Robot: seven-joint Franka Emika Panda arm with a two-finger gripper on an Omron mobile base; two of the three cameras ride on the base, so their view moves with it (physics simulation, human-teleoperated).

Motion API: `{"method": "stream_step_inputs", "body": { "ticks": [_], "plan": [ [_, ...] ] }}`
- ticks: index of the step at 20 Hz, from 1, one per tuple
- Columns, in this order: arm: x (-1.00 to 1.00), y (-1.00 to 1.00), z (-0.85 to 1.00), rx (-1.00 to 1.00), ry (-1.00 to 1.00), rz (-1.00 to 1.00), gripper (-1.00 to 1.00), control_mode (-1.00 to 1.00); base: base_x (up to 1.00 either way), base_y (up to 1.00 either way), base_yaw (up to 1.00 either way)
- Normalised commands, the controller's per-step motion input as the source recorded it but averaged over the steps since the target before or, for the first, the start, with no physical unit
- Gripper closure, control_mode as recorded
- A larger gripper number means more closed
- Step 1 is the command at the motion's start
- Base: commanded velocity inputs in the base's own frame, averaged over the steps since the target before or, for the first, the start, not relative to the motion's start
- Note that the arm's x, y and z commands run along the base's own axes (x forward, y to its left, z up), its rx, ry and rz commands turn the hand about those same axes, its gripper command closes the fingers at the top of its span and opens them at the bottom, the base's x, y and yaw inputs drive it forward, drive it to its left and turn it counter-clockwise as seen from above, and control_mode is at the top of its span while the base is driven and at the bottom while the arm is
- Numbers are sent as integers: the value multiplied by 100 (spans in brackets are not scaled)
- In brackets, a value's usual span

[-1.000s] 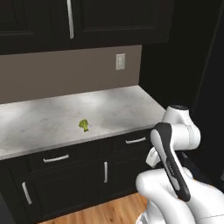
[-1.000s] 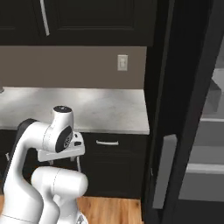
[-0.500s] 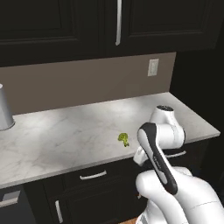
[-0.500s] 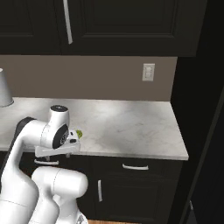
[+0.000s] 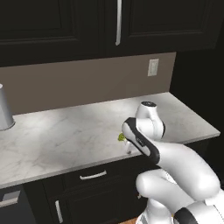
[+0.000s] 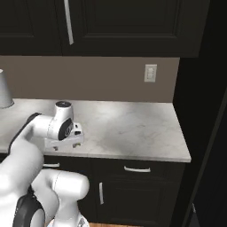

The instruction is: Place the lemon wedge and broccoli inside the fridge drawer. Close the drawer after placing the vegetables.

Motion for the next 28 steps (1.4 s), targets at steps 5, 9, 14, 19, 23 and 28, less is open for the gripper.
{"method": "stream_step_inputs", "body": {
  "ticks": [5,9,14,19,23,28],
  "plan": [
    [99,0,0,-3,3,-12,-100,-100,0,0,0],
    [82,0,-11,-2,1,-10,-100,-100,0,0,0],
    [55,0,-54,-3,2,-3,-100,-100,0,0,0],
    [36,0,-65,-3,0,-1,-100,-100,0,0,0],
    [12,4,-43,-1,0,0,-100,-100,0,0,0],
    [-1,23,-50,-1,0,0,100,-100,0,0,0]
  ]
}}
